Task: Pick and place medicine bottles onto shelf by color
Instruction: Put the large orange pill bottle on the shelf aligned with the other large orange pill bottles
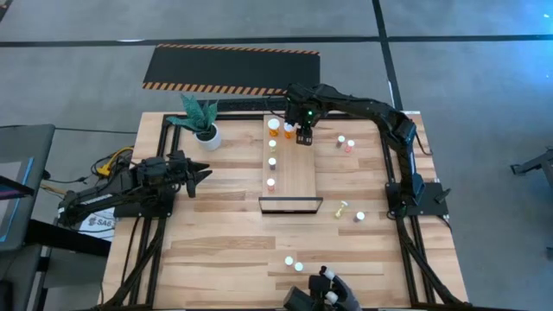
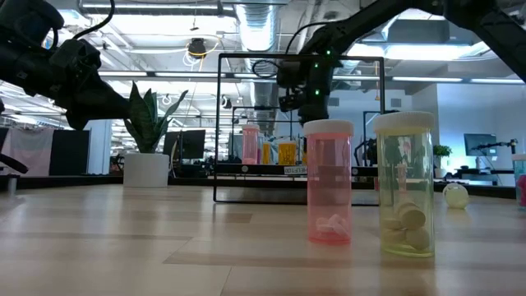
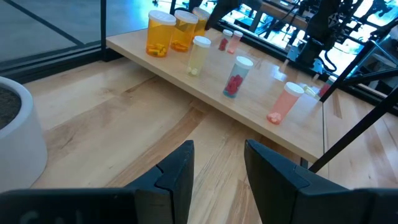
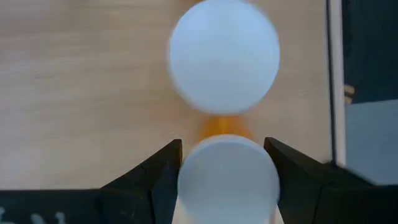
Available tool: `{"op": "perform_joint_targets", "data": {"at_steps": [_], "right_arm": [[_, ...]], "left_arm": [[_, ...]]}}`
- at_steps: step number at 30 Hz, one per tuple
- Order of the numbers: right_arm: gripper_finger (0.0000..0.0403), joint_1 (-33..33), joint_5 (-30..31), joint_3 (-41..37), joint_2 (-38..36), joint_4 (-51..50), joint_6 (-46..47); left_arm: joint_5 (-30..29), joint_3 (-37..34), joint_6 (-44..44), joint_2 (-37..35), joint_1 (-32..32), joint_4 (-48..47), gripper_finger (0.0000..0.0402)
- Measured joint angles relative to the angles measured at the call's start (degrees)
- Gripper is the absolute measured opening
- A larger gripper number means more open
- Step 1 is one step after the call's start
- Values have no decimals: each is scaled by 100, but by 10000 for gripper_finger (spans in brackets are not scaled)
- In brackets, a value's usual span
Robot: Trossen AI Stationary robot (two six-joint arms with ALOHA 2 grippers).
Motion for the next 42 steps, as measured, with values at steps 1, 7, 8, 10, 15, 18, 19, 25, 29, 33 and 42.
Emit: {"op": "perform_joint_targets", "data": {"at_steps": [1,7,8,10,15,18,19,25,29,33,42], "right_arm": [[231,-4,2,-6,15,43,2],[230,-35,-2,-35,42,20,-33],[230,-48,-11,-35,42,5,-31],[230,-47,-9,-40,46,-25,-31],[230,-47,-11,-39,46,27,-72],[230,-47,-15,-39,46,123,-74],[230,-47,-15,-39,46,155,-77],[230,-47,-166,-39,44,335,-201],[230,-47,-171,-39,44,325,-184],[230,-42,-308,-37,44,331,-228],[230,-43,-461,-32,40,377,-332]], "left_arm": [[1,1,0,0,1,0,128],[-1,0,0,0,-1,0,128],[-1,2,0,0,0,0,128],[-1,2,0,0,-1,1,128],[-1,0,0,0,-1,1,128],[-1,1,0,0,-1,1,128],[-1,1,0,0,0,1,128],[1,0,0,0,1,1,128],[0,0,0,0,0,0,128],[1,2,0,0,1,1,128],[-1,2,0,0,1,1,128]]}}
